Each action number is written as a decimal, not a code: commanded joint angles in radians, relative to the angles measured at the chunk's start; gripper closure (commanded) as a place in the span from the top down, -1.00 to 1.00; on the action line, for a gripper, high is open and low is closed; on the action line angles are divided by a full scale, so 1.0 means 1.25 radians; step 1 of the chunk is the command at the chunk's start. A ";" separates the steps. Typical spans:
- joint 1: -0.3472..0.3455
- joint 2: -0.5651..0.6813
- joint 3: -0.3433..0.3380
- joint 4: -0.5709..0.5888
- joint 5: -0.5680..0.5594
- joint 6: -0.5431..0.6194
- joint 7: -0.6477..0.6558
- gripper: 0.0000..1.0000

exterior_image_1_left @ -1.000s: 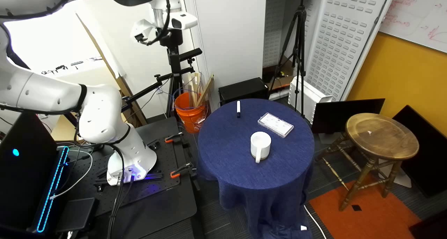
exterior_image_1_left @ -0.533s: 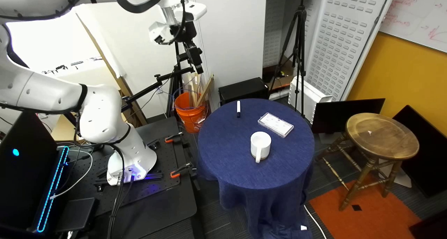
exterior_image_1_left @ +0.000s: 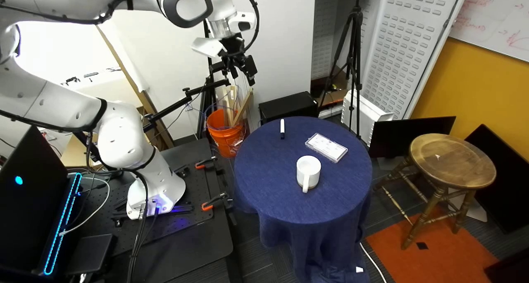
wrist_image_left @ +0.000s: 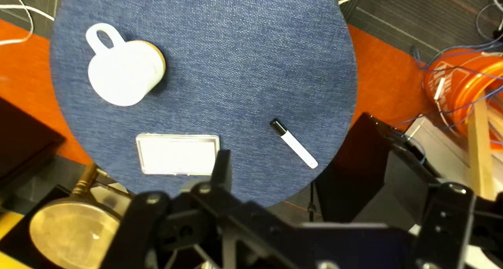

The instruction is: Put the marker inside the mug cup

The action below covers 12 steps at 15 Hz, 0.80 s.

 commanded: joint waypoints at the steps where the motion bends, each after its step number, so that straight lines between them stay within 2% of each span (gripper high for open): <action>1: 0.048 0.077 -0.016 0.014 0.011 0.058 -0.123 1.00; 6: 0.076 0.160 -0.011 0.030 0.008 0.136 -0.238 1.00; 7: 0.061 0.124 0.000 0.006 0.001 0.117 -0.196 1.00; 12: 0.061 0.134 0.001 0.006 0.001 0.120 -0.199 1.00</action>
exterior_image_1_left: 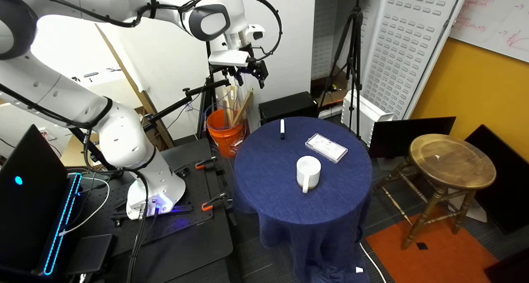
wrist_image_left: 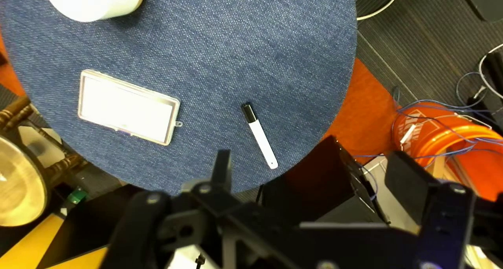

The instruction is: Put the marker inside the mug cup

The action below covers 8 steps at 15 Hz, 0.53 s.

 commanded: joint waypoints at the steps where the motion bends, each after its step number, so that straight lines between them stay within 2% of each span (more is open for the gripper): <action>1: -0.002 0.000 0.002 0.001 0.001 -0.002 -0.001 1.00; 4: -0.005 0.009 0.002 0.006 -0.013 -0.006 -0.012 1.00; 8: 0.007 0.073 -0.016 0.013 0.010 0.057 -0.087 1.00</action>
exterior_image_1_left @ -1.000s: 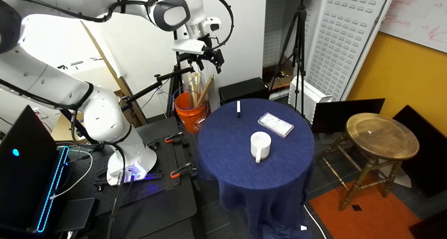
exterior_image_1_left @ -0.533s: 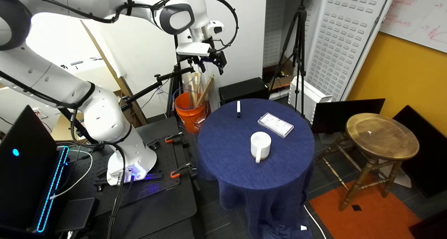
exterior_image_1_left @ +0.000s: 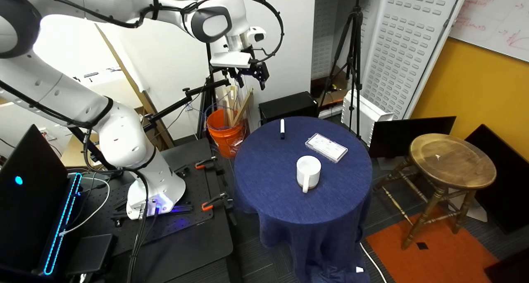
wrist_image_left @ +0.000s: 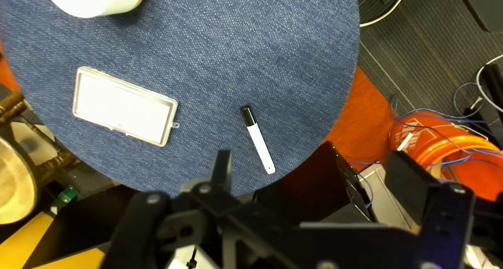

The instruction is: Put the marker inside the mug cup

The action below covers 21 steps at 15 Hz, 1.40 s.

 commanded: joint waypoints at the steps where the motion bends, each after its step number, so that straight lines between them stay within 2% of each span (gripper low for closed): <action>1: 0.013 0.078 -0.019 0.016 0.029 0.073 -0.097 1.00; 6: 0.020 0.206 -0.021 0.036 0.141 0.195 -0.291 1.00; 11: -0.008 0.341 0.014 0.093 0.296 0.244 -0.463 1.00; 15: -0.041 0.441 0.059 0.161 0.338 0.276 -0.490 1.00; 21: -0.088 0.565 0.113 0.252 0.286 0.295 -0.446 1.00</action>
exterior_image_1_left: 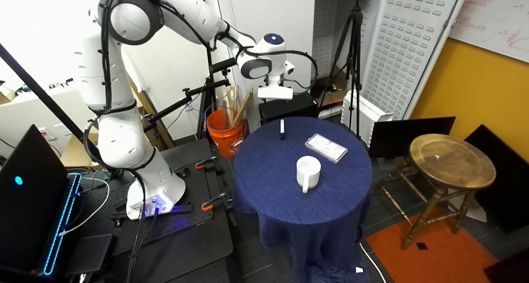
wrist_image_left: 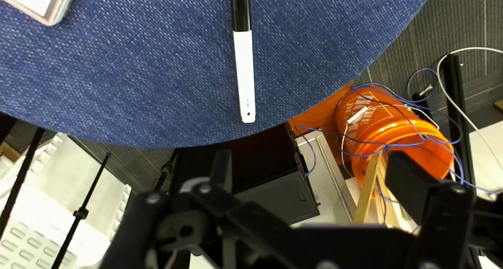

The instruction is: Put the marker inside the mug cup

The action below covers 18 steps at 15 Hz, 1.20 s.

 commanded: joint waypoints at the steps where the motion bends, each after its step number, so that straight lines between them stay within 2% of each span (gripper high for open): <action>1: -0.037 0.076 0.035 0.063 -0.030 0.010 0.019 1.00; 7: -0.070 0.166 0.060 0.116 -0.064 0.001 0.035 1.00; 10: -0.066 0.202 0.057 0.142 -0.100 0.006 0.067 1.00; 11: -0.059 0.201 0.053 0.143 -0.121 -0.010 0.093 1.00; 12: -0.083 0.187 0.072 0.117 -0.109 0.002 0.061 1.00; 18: -0.092 0.196 0.083 0.119 -0.116 0.001 0.067 1.00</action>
